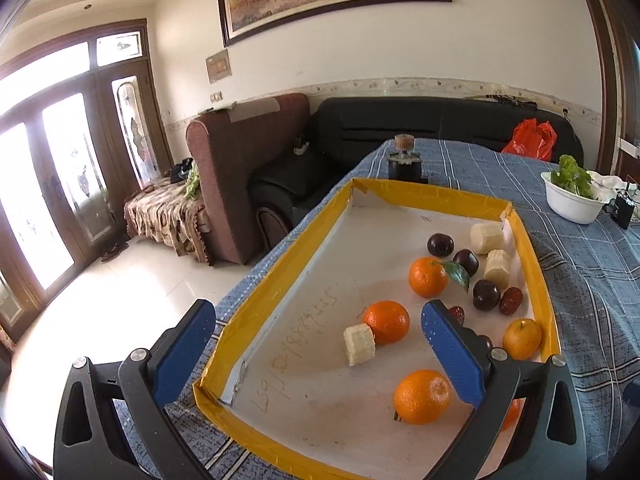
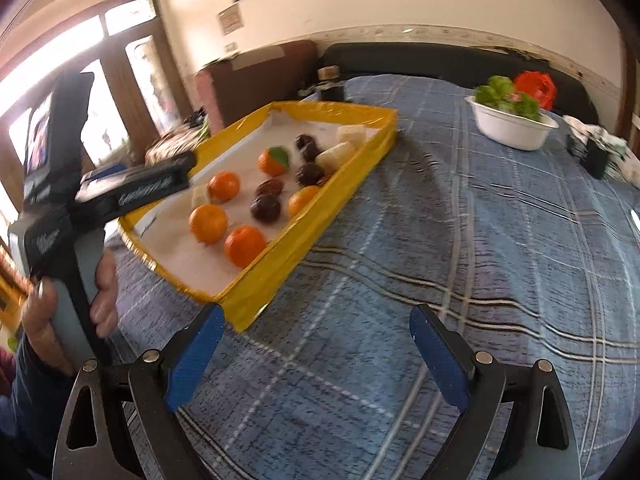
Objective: Organize fruits
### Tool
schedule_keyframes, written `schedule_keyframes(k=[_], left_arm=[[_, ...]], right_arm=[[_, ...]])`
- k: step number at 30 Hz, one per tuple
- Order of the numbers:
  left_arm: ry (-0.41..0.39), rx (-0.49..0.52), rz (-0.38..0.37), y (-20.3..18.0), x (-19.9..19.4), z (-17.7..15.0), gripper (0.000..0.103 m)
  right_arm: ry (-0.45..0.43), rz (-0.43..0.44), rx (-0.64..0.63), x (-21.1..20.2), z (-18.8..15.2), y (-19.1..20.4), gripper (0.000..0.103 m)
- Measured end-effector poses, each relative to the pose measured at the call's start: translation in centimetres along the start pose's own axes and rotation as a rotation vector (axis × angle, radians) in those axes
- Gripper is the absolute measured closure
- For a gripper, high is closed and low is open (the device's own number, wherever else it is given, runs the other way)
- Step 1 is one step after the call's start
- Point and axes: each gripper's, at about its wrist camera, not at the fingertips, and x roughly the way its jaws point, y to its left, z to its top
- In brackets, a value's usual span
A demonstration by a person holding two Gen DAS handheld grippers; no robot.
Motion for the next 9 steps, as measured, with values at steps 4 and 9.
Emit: schedule_keyframes(k=[4, 9], left_arm=[[0.002, 0.018, 0.001, -0.7, -1.5, 0.1, 0.000], [0.032, 0.064, -0.234, -3.7, -5.1, 0.4, 0.000]], right_arm=[[-0.021, -0.019, 0.084, -2.0, 0.0, -2.3, 0.006], [-0.042, -0.163, 0.162, -5.2, -0.7, -6.4, 0.006]])
